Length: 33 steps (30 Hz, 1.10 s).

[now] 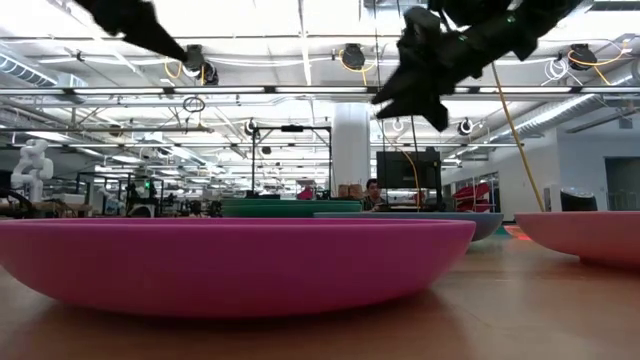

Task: Stack plastic plates
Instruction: Stack the blue plate on top of the green plate

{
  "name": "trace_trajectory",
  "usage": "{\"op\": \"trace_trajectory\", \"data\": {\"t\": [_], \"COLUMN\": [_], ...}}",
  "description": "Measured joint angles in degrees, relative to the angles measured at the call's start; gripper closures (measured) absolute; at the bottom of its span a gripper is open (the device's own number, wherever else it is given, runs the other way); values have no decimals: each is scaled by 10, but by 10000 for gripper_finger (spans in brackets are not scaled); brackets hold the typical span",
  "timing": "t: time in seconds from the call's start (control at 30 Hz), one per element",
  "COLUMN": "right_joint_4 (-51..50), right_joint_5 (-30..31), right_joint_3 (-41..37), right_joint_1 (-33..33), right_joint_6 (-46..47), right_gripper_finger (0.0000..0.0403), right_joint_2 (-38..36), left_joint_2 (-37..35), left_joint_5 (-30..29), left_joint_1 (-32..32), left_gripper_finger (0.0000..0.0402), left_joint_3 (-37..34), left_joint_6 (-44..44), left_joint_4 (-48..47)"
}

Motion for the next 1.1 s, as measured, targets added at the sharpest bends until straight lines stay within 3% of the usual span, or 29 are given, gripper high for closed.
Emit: {"op": "trace_trajectory", "data": {"t": [0.17, 0.3, 0.67, 0.87, 0.97, 1.1], "right_joint_4": [-11, -75, -464, -646, -722, -740], "right_joint_5": [-1, 0, 1, -17, -11, 5], "right_joint_3": [56, 133, 364, 387, 386, 367], "right_joint_1": [16, 26, 20, 10, 7, -1], "right_joint_6": [22, 23, 31, 66, 69, 57], "right_gripper_finger": [287, 287, 287, 287, 287, 287], "right_joint_2": [45, 82, 227, 285, 304, 310], "left_joint_2": [-114, -176, -203, -199, -199, -199], "left_joint_5": [0, 0, 0, 0, 2, 2], "left_joint_1": [0, 0, 0, 0, 0, 0], "left_gripper_finger": [346, 346, 346, 346, 346, 346], "left_joint_3": [-14, -14, -14, -14, -14, -14], "left_joint_6": [0, -10, -65, -26, -29, -30], "left_joint_4": [10, 17, -19, 43, 23, 12]}}
